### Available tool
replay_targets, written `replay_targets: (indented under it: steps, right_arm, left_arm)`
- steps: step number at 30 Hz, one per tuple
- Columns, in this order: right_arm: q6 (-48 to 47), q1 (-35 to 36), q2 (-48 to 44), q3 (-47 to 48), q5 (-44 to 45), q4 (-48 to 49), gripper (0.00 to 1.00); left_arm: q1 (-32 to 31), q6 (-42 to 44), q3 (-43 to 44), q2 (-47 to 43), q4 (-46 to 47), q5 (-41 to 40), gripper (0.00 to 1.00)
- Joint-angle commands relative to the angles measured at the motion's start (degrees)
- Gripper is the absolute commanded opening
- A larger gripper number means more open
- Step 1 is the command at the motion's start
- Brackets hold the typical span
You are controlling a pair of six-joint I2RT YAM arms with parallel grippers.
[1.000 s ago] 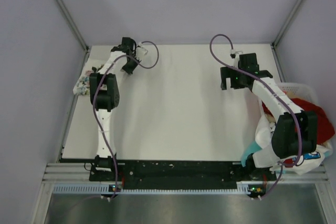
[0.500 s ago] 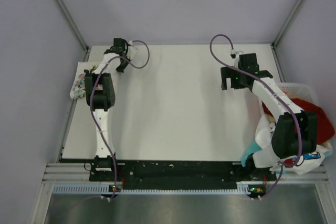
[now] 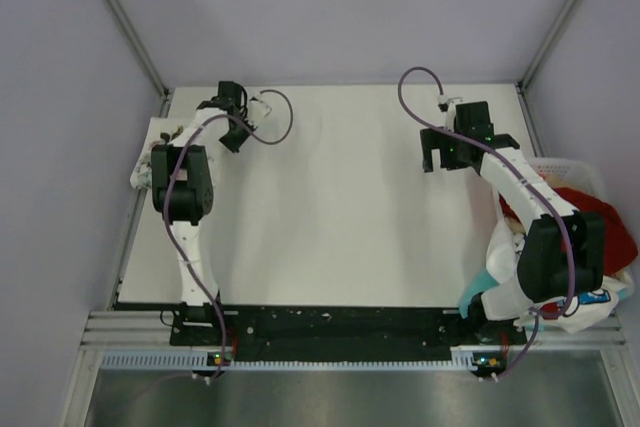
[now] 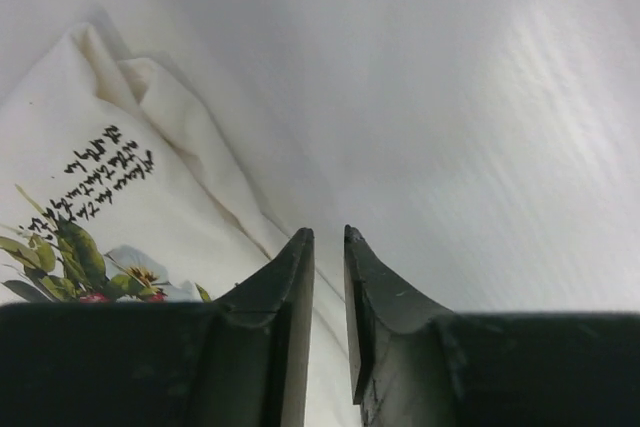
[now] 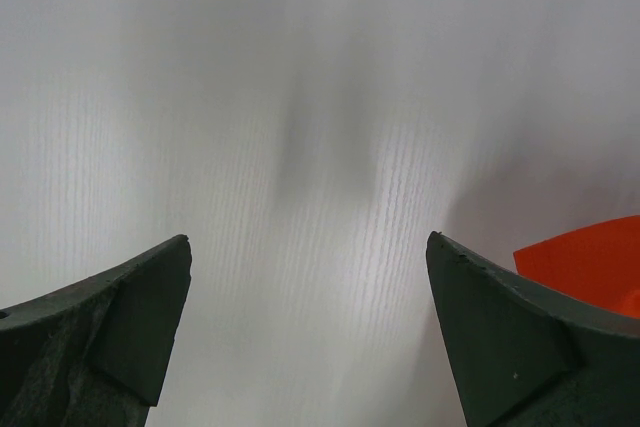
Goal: Fold and stack the t-shirts
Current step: Put the neatly folded tshirt into the corner of the board with the left arm
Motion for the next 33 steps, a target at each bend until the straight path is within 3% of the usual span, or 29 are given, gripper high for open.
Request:
replay_targets:
  steps: [1,7,9,10,16,23,30,33]
  right_arm:
    - [-0.56,0.52,-1.62,1.46,2.01,1.24,0.99]
    - [-0.04,0.52,-2.85,0.93,2.09,2.29,0.99]
    - [0.23,0.52,-3.82,-0.12,2.53,3.25,0.99]
    - [0.23,0.61,-4.34,-0.56,2.97,3.69,0.99]
    - [4.97,0.61,-8.56,-5.30,1.66,9.84,0.99]
    - [8.66,0.52,-16.73,-15.14,-0.63,17.31,0.99]
    - [11.39,0.61,-30.60,-36.75,0.42,35.40,0.99]
    - [10.51,0.61,-35.36,-43.44,4.19,40.95,0.99]
  left_arm:
    - [-2.85,-0.89,-5.17,-11.43,-0.96,6.93,0.27]
    - [-5.49,-6.50,-12.72,-20.31,1.23,15.26,0.48]
    - [-6.28,-7.48,-17.03,-23.65,2.29,18.79,0.77]
    - [-6.98,-7.48,-18.26,-25.14,2.03,18.97,0.99]
    - [-9.19,-10.81,-29.67,-33.93,4.30,17.22,0.99]
    - [-9.19,-11.00,-54.27,-50.71,20.98,16.26,0.99]
    - [-7.08,-10.47,-69.85,-58.54,31.45,10.72,0.99]
    - [-4.54,-11.79,-70.31,-60.92,31.47,12.73,0.99]
